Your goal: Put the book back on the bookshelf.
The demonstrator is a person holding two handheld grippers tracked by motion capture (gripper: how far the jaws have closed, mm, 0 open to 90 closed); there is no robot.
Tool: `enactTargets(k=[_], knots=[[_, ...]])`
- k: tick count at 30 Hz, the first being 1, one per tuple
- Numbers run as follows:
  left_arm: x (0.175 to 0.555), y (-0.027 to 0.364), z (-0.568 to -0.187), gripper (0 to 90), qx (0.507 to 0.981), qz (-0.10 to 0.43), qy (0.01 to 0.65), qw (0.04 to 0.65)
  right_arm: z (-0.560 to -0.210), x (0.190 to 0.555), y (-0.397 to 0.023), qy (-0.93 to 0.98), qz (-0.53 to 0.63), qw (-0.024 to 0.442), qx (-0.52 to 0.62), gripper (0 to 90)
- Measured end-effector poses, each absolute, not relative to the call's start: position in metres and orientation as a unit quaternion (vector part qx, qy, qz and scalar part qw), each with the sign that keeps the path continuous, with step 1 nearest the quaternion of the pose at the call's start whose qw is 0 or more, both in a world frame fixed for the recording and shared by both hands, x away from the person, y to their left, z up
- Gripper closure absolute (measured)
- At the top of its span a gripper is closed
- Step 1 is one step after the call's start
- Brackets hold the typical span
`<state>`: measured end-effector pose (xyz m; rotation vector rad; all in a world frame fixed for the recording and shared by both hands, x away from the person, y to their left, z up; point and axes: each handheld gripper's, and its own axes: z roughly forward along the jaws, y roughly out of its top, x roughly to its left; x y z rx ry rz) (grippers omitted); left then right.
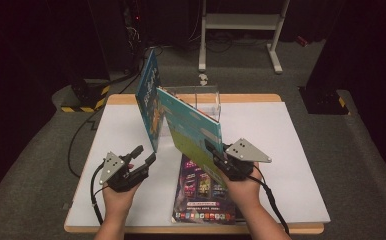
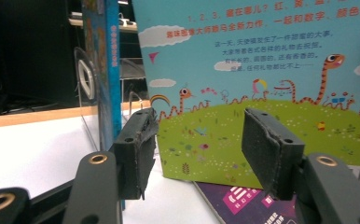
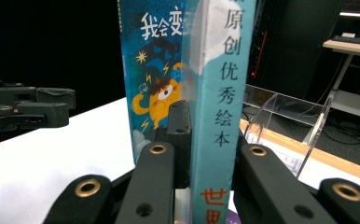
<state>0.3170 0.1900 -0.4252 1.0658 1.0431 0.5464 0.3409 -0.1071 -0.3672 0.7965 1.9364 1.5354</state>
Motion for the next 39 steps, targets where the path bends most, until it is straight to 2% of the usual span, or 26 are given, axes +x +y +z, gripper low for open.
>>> enactTargets(k=[4, 11, 23, 32, 39], knots=[[0.314, 0.183, -0.420, 46.5, 0.472, 0.232, 0.464, 0.713, -0.367, 0.340, -0.106, 0.720, 0.568, 0.269, 0.295, 80.3], [0.315, 0.156, -0.413, 47.7, 0.492, 0.221, 0.446, 0.714, -0.368, 0.335, -0.102, 0.718, 0.567, 0.272, 0.298, 80.3], [0.343, 0.108, -0.400, 51.6, 0.512, 0.218, 0.437, 0.706, -0.369, 0.330, -0.098, 0.716, 0.564, 0.273, 0.307, 80.1], [0.353, 0.100, -0.398, 52.9, 0.514, 0.220, 0.442, 0.701, -0.370, 0.324, -0.094, 0.717, 0.565, 0.272, 0.303, 79.0], [0.352, 0.101, -0.399, 52.8, 0.509, 0.218, 0.445, 0.704, -0.373, 0.316, -0.111, 0.723, 0.587, 0.223, 0.287, 66.8]])
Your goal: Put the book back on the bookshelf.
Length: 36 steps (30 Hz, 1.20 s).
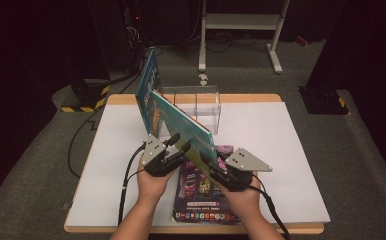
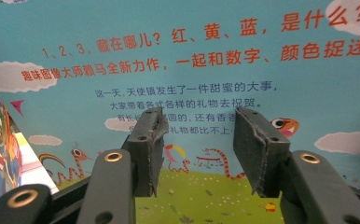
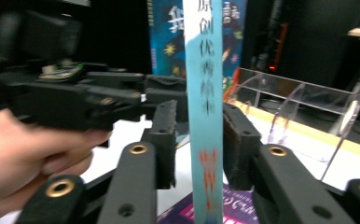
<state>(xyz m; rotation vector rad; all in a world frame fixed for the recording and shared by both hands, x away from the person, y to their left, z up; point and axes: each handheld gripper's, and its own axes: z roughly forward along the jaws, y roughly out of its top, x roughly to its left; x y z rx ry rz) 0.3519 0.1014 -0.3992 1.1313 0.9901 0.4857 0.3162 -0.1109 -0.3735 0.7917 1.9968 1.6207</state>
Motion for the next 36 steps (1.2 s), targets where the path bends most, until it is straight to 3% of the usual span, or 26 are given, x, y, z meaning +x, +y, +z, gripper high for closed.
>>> enactTargets(k=[7, 17, 36], knots=[[0.350, 0.105, -0.402, 52.3, 0.503, 0.215, 0.448, 0.707, -0.377, 0.315, -0.135, 0.718, 0.620, 0.160, 0.272, 70.4], [0.342, 0.114, -0.406, 51.6, 0.508, 0.211, 0.445, 0.706, -0.383, 0.308, -0.124, 0.743, 0.612, 0.154, 0.224, 69.1], [0.333, 0.139, -0.417, 51.9, 0.523, 0.200, 0.437, 0.703, -0.401, 0.292, -0.083, 0.762, 0.607, 0.133, 0.181, 50.0]])
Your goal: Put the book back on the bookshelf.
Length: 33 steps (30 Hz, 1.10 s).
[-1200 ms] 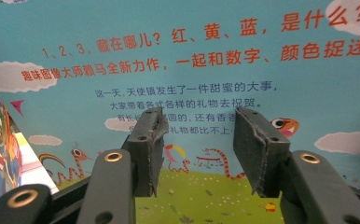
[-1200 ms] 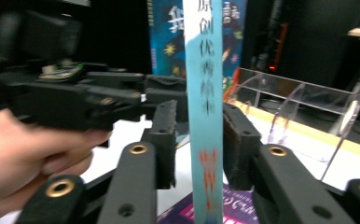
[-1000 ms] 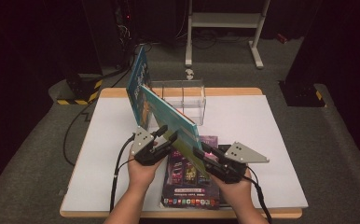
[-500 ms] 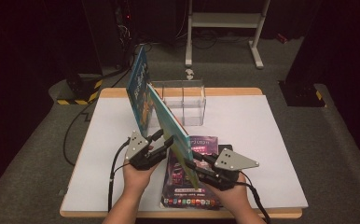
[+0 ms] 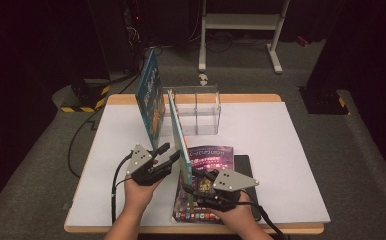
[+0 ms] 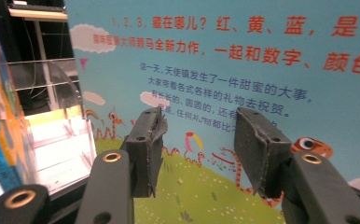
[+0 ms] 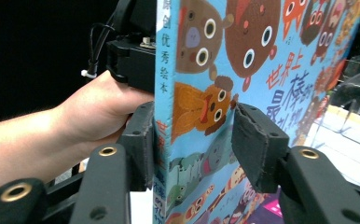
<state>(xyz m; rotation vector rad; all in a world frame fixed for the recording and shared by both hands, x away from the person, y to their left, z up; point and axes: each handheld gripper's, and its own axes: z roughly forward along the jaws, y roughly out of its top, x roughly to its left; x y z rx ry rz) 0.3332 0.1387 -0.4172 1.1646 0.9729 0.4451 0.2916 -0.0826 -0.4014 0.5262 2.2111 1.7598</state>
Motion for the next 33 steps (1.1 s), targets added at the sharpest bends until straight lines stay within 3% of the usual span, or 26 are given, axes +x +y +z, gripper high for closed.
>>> enactTargets(k=[13, 19, 33], knots=[[0.332, 0.159, -0.421, 52.3, 0.531, 0.203, 0.435, 0.698, -0.409, 0.288, -0.049, 0.769, 0.600, 0.138, 0.173, 38.8], [0.334, 0.162, -0.421, 52.5, 0.542, 0.207, 0.431, 0.691, -0.411, 0.288, -0.033, 0.772, 0.590, 0.152, 0.180, 29.3], [0.335, 0.179, -0.424, 52.1, 0.542, 0.211, 0.444, 0.682, -0.417, 0.282, -0.008, 0.774, 0.580, 0.177, 0.182, 29.1]])
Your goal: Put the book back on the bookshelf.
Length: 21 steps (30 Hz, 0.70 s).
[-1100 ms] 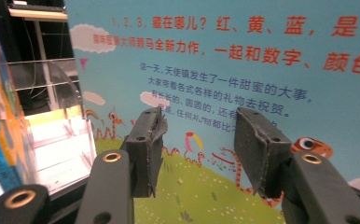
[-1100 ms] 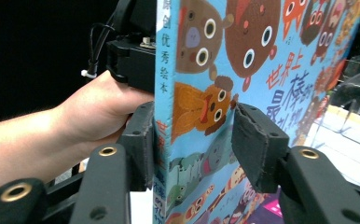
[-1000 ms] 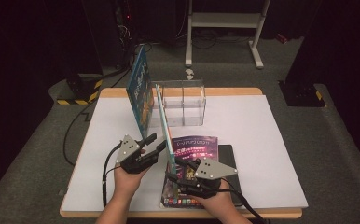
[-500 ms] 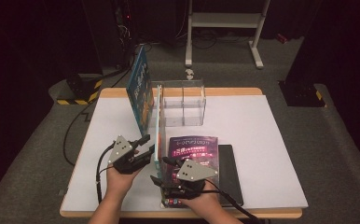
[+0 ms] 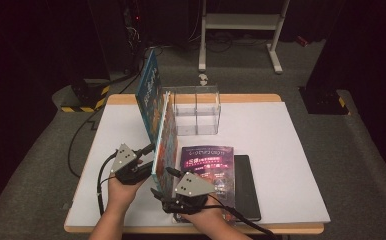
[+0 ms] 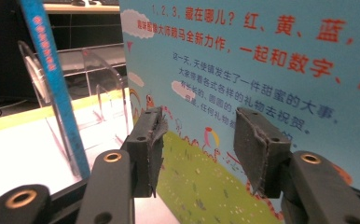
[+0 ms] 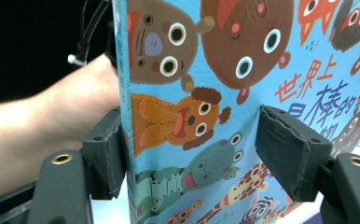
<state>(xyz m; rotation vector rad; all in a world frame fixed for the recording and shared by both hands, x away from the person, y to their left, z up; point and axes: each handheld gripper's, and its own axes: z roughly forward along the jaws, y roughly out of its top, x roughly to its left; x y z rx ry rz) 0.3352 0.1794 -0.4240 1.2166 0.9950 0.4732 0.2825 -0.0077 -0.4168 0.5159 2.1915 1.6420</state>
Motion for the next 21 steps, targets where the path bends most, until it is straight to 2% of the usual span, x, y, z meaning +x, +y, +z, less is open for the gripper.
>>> enactTargets(k=[7, 12, 21], knots=[[0.334, 0.179, -0.427, 52.5, 0.541, 0.209, 0.445, 0.683, -0.423, 0.277, -0.005, 0.773, 0.578, 0.185, 0.185, 30.1], [0.331, 0.178, -0.427, 49.1, 0.541, 0.212, 0.442, 0.684, -0.424, 0.277, -0.009, 0.771, 0.579, 0.186, 0.186, 30.5], [0.300, 0.187, -0.412, 43.6, 0.532, 0.237, 0.430, 0.690, -0.425, 0.276, -0.012, 0.768, 0.582, 0.187, 0.190, 31.0]])
